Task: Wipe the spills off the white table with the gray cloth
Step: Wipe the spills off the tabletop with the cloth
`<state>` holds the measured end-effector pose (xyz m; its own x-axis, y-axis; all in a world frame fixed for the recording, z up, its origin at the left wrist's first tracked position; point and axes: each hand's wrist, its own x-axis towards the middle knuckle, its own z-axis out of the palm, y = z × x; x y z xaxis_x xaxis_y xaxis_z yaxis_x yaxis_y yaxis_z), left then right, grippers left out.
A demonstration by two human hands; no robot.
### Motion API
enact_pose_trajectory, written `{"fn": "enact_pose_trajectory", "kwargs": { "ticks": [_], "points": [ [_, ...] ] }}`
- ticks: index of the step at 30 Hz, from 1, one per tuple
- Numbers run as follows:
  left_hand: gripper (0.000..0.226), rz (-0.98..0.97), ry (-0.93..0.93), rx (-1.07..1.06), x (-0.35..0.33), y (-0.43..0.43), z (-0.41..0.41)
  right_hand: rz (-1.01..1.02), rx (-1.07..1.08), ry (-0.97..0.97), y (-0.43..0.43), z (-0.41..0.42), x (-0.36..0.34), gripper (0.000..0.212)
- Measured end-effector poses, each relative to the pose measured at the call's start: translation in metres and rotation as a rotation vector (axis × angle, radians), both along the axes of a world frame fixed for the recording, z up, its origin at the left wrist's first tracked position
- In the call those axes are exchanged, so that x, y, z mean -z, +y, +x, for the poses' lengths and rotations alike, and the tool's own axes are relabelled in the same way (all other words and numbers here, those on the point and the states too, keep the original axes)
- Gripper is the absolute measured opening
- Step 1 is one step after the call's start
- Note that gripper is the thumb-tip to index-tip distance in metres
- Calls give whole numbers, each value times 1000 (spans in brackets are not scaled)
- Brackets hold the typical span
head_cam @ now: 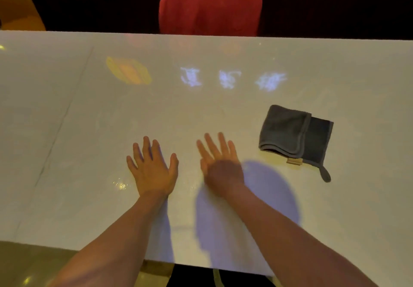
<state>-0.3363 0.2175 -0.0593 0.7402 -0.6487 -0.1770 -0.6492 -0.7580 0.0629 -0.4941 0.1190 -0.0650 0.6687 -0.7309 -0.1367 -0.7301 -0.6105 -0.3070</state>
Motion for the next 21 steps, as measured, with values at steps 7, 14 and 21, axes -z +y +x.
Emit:
{"fn": "enact_pose_trajectory", "kwargs": {
  "ticks": [7, 14, 21],
  "points": [
    [84, -70, -12, 24, 8, 2, 2, 15, 69, -88, -33, -24, -32, 63],
    [75, -94, -15, 22, 12, 5, 6, 84, 570, 236, -140, -126, -21, 78],
    [78, -65, -33, 18, 10, 4, 4, 10, 143, 34, -12, 10, -5, 71]
  ]
}}
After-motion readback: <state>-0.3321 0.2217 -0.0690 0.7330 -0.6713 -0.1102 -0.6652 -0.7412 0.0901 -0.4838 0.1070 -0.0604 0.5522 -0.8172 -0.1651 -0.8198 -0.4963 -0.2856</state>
